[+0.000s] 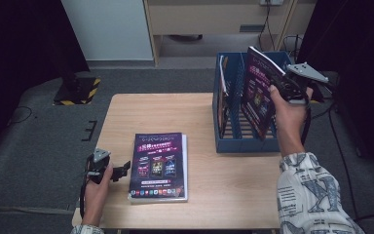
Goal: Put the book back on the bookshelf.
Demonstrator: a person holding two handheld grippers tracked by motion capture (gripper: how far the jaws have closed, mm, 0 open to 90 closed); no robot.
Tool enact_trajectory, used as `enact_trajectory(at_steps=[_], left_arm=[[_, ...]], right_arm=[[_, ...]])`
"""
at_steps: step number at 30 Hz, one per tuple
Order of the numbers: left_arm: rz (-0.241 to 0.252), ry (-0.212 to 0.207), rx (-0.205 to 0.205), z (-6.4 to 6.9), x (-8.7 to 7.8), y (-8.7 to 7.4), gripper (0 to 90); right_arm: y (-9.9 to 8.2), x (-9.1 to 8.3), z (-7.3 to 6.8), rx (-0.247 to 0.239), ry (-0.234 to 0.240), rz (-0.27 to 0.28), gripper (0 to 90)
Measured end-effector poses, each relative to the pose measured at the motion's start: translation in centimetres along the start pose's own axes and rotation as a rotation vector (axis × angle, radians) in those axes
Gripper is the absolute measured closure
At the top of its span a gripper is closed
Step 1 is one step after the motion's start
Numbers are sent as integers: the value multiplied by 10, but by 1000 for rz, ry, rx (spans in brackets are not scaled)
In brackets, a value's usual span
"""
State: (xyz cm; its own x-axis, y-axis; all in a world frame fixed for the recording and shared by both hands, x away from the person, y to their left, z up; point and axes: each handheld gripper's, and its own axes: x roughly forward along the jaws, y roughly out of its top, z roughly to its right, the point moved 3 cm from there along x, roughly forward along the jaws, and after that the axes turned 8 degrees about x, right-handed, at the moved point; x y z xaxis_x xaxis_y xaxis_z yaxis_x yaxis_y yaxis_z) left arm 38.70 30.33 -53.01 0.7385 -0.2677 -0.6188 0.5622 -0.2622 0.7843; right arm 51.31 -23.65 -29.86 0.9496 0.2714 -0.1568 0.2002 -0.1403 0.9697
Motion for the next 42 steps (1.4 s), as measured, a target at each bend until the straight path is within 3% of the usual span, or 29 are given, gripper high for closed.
enact_trajectory(at_steps=[13, 42], left_arm=[[-7, -2, 1, 0, 1, -1, 50], [10, -1, -10, -2, -2, 0, 49]], right_arm=[[-6, 21, 10, 39, -23, 50, 841], [-36, 37, 6, 21, -48, 36, 840]])
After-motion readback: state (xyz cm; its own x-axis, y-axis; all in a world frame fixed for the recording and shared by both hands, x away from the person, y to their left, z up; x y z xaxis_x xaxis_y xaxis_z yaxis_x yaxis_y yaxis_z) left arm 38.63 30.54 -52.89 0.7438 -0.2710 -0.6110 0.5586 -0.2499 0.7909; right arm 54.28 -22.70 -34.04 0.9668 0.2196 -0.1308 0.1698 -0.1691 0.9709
